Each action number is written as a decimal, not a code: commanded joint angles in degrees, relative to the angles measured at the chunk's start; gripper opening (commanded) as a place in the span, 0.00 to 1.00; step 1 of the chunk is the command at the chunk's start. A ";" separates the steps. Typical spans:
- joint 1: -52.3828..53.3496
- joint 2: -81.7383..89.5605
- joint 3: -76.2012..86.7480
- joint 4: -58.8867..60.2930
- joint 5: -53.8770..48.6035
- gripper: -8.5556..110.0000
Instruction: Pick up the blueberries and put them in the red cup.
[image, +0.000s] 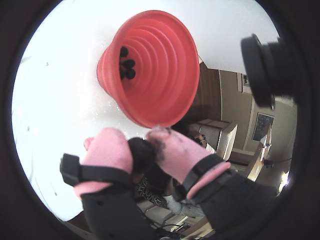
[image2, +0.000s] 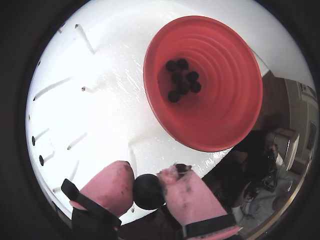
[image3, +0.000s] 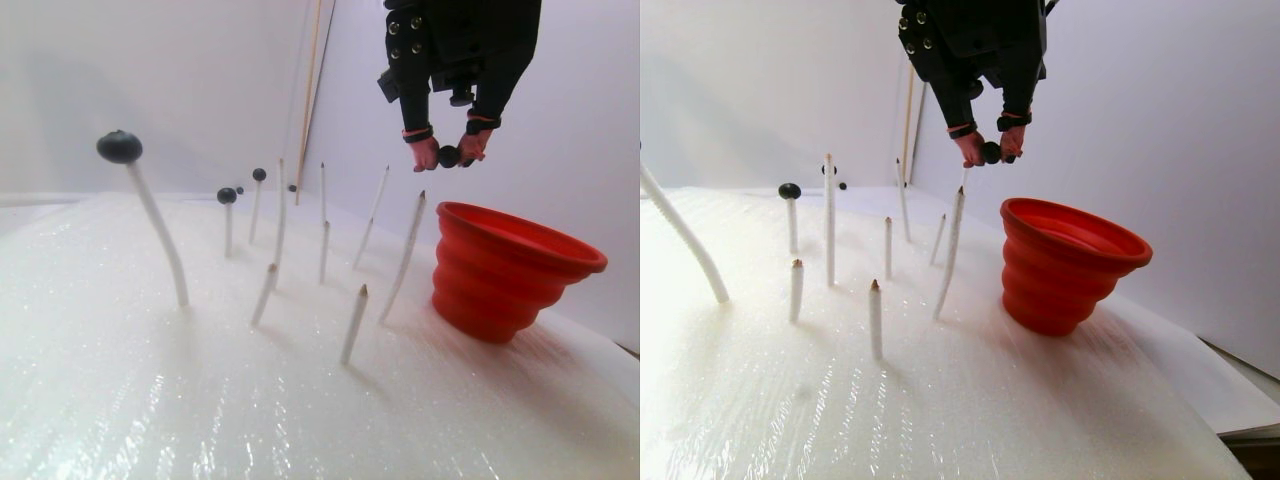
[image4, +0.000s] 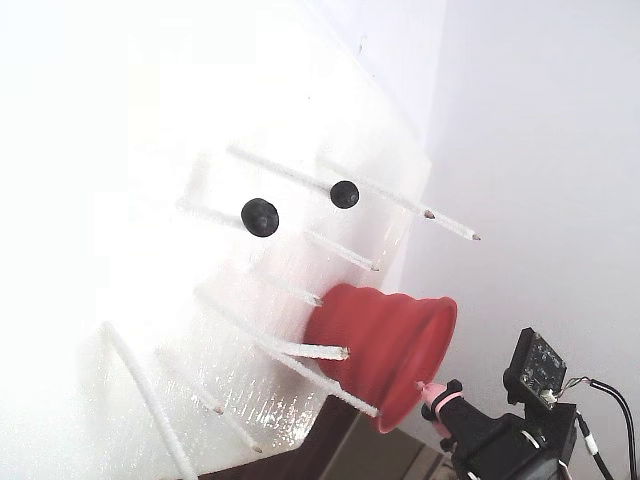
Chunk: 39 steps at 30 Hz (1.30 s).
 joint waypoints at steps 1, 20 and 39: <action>4.04 -0.26 -5.80 -1.67 -0.53 0.15; 10.11 -8.17 -14.24 -3.96 -2.29 0.16; 10.55 -10.02 -15.56 -5.80 -2.64 0.22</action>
